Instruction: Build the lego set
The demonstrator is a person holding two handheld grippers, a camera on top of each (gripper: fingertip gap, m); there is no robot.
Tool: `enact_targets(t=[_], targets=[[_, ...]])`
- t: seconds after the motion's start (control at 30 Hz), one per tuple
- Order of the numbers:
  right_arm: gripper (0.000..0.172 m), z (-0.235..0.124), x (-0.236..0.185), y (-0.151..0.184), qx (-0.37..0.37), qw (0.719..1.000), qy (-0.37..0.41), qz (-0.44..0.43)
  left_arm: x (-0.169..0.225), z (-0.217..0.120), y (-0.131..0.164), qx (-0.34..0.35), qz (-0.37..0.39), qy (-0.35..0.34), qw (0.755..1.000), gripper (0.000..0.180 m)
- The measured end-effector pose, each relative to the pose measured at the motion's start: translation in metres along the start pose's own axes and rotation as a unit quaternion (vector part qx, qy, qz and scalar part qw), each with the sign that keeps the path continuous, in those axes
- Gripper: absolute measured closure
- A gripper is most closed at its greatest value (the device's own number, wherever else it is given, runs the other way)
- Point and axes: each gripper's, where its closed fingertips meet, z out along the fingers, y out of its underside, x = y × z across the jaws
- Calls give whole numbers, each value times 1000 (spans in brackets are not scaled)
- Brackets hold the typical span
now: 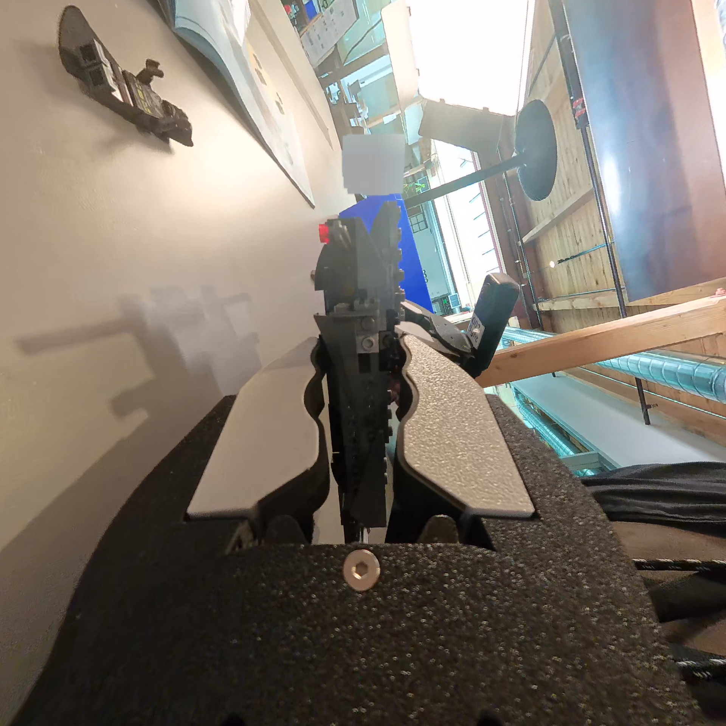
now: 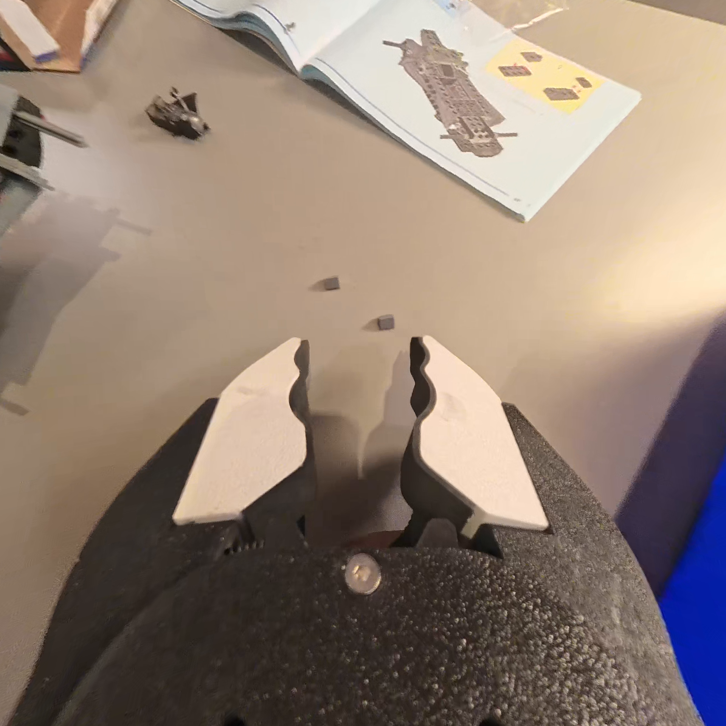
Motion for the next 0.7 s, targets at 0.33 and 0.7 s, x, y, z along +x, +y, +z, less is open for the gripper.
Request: enact_targets(t=[0.33,0.7], targets=[[129,13,12,2,-38,999,-2,-28,0,16,5,-10,-2,-3,1000,146],[150,24,9,1,-74,995,-12,-70,4,16,17,-18,-19,2,1000,146]])
